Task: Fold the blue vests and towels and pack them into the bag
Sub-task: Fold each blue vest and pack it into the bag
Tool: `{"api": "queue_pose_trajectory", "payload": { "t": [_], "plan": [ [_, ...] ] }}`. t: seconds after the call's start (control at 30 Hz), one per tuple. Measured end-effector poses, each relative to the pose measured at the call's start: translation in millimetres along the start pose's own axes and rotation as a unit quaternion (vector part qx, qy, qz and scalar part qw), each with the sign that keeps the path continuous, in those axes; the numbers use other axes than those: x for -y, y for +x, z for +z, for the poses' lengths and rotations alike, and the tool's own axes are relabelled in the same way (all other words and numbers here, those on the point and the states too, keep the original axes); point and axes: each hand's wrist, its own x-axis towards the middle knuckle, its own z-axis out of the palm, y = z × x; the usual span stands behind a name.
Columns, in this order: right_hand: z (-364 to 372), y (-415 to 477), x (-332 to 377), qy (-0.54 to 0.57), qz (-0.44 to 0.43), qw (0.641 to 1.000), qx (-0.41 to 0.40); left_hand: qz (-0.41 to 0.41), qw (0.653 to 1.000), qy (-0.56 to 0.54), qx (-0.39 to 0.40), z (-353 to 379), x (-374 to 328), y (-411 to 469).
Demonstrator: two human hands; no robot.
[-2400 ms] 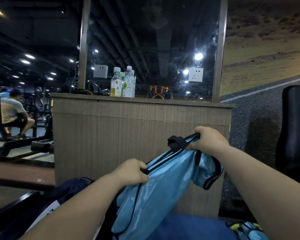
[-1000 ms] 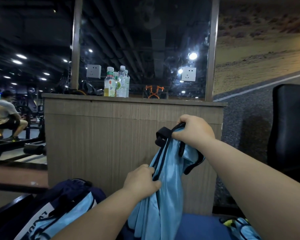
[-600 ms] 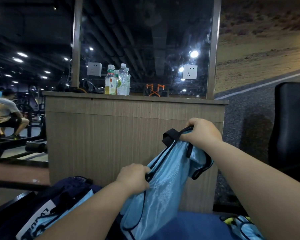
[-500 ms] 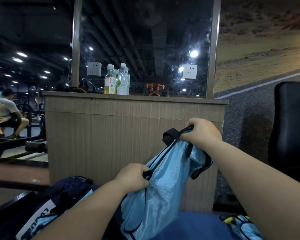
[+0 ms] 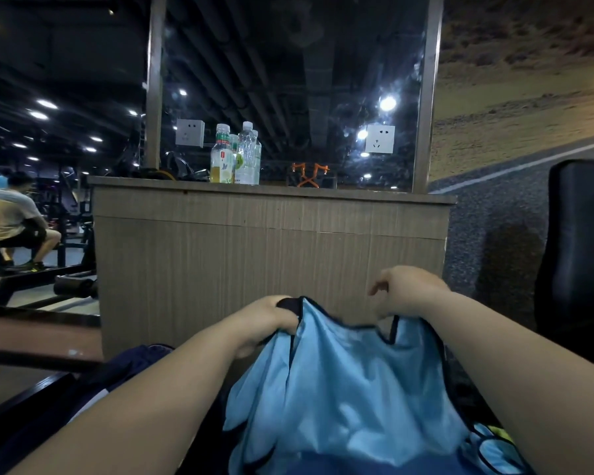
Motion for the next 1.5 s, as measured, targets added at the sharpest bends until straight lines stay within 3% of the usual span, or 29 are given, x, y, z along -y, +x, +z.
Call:
{"api": "queue_pose_trajectory", "payload": {
  "t": [0.1,0.2,0.4,0.7,1.07,1.3,1.4,1.5],
  "plan": [
    [6.6,-6.7,16.1,0.123,-0.087,0.988,0.043,-0.027,0.999,-0.022,0.025,3.8,-6.2,2.5],
    [12.1,-16.0,32.7,0.266,-0.143,0.949,0.085,-0.032,0.997,-0.048,0.051,7.7,-8.1,6.3],
    [21.5,-22.9,42.0,0.364,-0.176,0.910,0.093,-0.044,0.996,-0.026,0.070,2.5,-8.3,4.7],
    [37.2,-24.2,53.9,0.304,-0.231,0.924,0.024,-0.063,0.991,-0.042,0.112,1.4,-6.0,-0.8],
    [38.2,-28.7,62.1,0.279,-0.154,0.930,0.184,-0.057,0.983,-0.005,0.175,2.4,-2.8,-7.9],
    [47.5,-29.7,64.5,0.284,-0.166,0.926,0.188,-0.068,0.957,0.041,0.279,-3.3,-6.3,-16.4],
    [50.9,-27.1,67.5,0.294,-0.154,0.926,0.181,-0.049,0.963,0.057,0.259,-2.2,-6.2,-16.8],
    [50.4,-25.1,69.3,0.282,-0.141,0.934,0.165,-0.016,0.974,0.117,0.191,1.0,-4.8,-15.0]
  ]
}}
